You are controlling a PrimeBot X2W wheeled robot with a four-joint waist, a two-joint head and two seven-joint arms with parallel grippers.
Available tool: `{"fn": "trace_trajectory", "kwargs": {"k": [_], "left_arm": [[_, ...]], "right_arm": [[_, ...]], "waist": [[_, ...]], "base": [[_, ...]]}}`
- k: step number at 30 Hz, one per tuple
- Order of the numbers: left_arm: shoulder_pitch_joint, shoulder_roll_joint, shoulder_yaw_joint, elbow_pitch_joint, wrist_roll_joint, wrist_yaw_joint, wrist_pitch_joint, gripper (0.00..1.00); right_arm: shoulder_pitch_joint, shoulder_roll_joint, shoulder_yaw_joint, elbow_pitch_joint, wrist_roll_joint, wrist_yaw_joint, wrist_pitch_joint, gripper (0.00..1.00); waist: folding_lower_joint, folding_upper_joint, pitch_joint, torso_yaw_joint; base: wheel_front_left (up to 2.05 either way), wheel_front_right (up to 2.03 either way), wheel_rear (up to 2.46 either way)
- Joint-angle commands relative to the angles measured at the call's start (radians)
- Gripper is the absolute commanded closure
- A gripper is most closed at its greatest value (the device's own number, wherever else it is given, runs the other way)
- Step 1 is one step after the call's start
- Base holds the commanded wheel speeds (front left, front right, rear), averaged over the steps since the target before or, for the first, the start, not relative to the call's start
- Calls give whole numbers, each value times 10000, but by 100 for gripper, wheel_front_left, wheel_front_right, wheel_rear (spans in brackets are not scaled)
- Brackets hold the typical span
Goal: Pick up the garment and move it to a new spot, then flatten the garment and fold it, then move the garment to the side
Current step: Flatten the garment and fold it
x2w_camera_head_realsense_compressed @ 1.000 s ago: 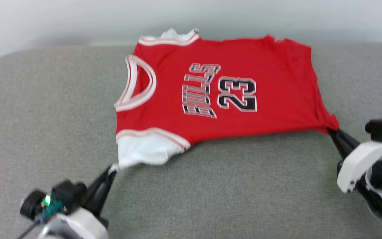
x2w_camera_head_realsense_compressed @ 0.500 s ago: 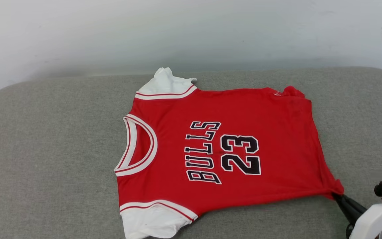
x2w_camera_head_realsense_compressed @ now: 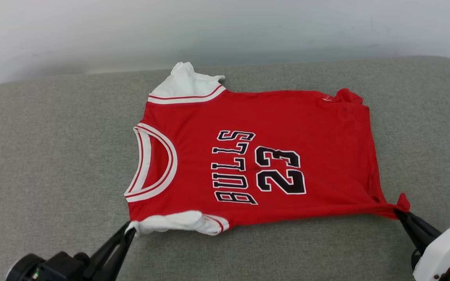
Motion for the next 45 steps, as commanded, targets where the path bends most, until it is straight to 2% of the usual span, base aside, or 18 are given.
{"fn": "trace_trajectory", "kwargs": {"k": [1,6,7,17,26,27,28,29,30,31,38,41,45], "left_arm": [[-216,40,74,-71,48,43,-73,100],[-1165,142,389,-2,113,-160,-230,100],[-1851,142,439,291,178,-323,-255,100],[-4079,-217,-24,2232,396,-892,229,100],[-5647,-1001,-687,4335,638,-1162,409,100],[-5719,-1134,-726,4603,548,-1175,457,84],[-5828,-1160,-784,4799,627,-1158,487,21],[-5899,-1224,-815,4986,654,-1128,452,0],[-5928,-1346,-843,5164,623,-1078,424,0],[-5921,-1436,-877,5301,606,-1063,406,0],[-5370,-1782,-805,5771,345,-597,380,0],[-4921,-1823,-778,5460,61,-490,537,0],[-4230,-1745,-639,4707,-202,-56,820,0]], "right_arm": [[-199,48,-62,-104,-105,-7,53,100],[-804,154,-243,-455,-488,-7,684,100],[-1341,171,-177,-432,-821,-7,1144,100],[-2999,421,-1,250,-1750,-7,2309,100],[-3693,655,189,942,-2199,-7,2488,100],[-3717,668,223,1023,-2228,-7,2472,100],[-3744,710,244,1128,-2245,-7,2474,100],[-3762,761,235,1262,-2251,-7,2528,100],[-3788,775,238,1351,-2329,-7,2506,29],[-3796,819,182,1455,-2392,-7,2492,0],[-3524,866,355,1496,-2767,-7,2386,0],[-3265,873,359,1275,-2873,-7,2476,0],[-2811,990,121,734,-2801,-7,2773,0]], "waist": [[1,-1,152,5],[1,-1,678,47],[1,-1,1032,71],[1,-1,1984,218],[1,-1,2220,314],[1,-1,2198,316],[1,-1,2169,310],[1,-1,2132,302],[1,-1,2073,300],[1,-1,2005,296],[1,-1,1244,267],[1,-1,871,246],[1,-1,513,234]], "base": [[0,0,0],[0,0,0],[0,0,0],[0,0,0],[0,0,0],[0,0,0],[0,0,0],[0,0,0],[0,0,0],[0,0,0],[0,0,0],[0,0,0],[0,0,0]]}}
